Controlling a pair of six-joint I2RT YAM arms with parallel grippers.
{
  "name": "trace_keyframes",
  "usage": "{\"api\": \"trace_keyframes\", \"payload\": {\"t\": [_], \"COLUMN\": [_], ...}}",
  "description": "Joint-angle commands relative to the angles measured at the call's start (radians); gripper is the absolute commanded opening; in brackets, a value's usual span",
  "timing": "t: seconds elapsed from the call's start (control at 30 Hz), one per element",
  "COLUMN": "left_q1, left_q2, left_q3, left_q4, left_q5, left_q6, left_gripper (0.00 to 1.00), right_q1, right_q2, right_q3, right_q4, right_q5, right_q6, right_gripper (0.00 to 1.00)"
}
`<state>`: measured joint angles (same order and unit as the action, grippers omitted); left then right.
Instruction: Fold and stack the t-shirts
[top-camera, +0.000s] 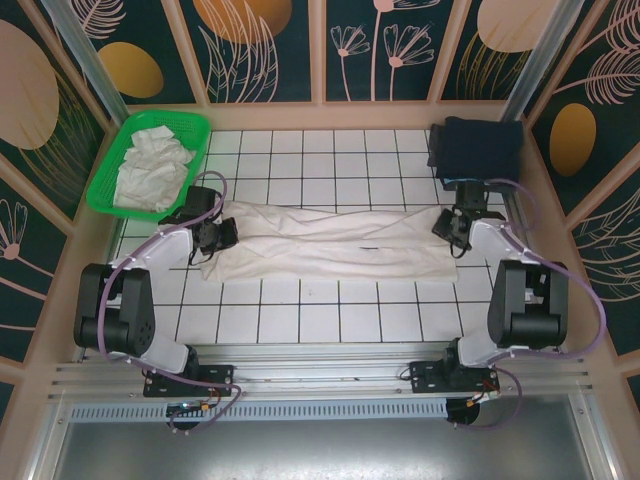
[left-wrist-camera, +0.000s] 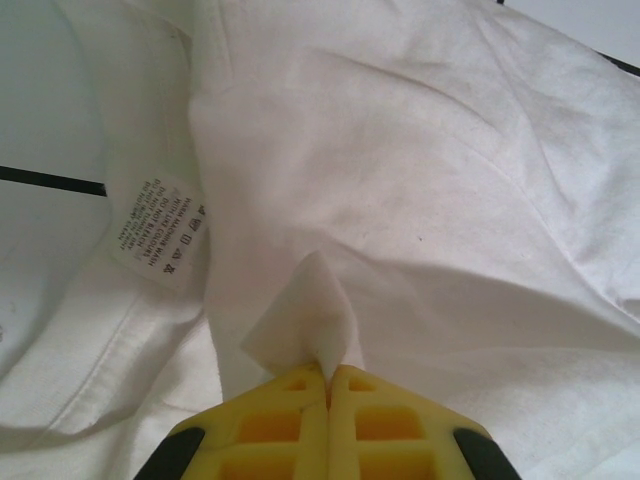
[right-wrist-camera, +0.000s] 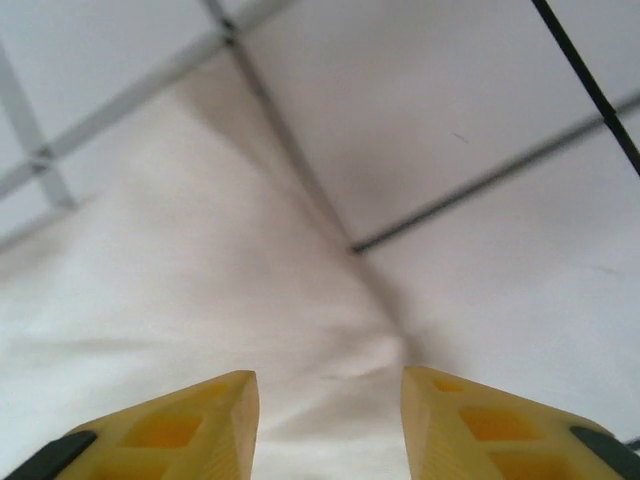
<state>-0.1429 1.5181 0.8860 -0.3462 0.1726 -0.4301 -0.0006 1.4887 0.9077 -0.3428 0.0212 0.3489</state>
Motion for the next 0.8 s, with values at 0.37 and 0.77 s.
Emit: {"api": "trace_keyframes", "payload": {"t": [0.37, 0.77], "left_q1": [0.003, -0.111], "left_q2": [-0.181, 0.183], "left_q3": [0.047, 0.287], "left_q4": [-0.072, 0.197], "left_q5": [0.054, 0.115], "left_q6": [0.054, 0.093], "left_gripper": [0.20, 0.20], "right_q1": [0.020, -0.003], "right_q2": [0.344, 0.325], "right_q3": [0.162, 0.139], "right_q4": [0.153, 0.160], "right_q5": [-0.075, -0.106], "right_q6": [0.045, 0.032], "right_gripper": [0.34, 0.42]}}
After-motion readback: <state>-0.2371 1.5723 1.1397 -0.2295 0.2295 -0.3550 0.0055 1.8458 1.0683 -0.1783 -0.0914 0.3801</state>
